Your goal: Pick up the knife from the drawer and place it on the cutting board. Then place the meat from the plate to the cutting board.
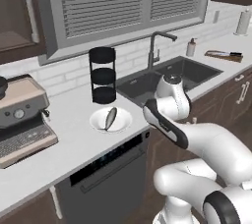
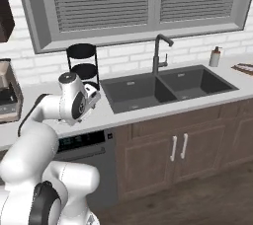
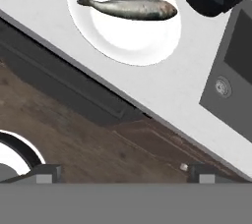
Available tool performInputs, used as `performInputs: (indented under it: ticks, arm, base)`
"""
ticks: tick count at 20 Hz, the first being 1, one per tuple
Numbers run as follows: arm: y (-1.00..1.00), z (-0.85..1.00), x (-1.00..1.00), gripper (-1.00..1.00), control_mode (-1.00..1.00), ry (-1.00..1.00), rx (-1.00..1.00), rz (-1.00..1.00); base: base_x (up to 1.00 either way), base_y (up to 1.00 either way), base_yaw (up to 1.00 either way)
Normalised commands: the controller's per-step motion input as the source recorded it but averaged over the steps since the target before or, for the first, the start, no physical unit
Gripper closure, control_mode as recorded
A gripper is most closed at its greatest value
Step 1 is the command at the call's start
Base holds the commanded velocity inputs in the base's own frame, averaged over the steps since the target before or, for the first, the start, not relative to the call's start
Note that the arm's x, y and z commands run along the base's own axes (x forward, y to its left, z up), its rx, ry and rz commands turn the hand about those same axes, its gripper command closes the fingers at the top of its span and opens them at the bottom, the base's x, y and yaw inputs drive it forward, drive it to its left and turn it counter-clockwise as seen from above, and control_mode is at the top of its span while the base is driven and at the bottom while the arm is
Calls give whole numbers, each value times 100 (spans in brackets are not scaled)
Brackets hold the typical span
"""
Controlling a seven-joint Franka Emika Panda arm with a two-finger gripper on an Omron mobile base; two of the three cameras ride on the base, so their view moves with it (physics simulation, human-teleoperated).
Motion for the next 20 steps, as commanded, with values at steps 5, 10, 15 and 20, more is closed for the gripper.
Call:
performInputs:
  ticks: [5,10,15,20]
  arm:
    - [0,0,0,-100,100,0,0,0]
    - [0,0,0,-100,100,0,0,0]
    - [32,0,1,-100,-100,6,13,-50]
    - [12,-1,0,-100,-100,18,24,-81]
  base:
    - [37,70,-4]
    - [41,39,-10]
    - [0,0,0]
    - [0,0,0]
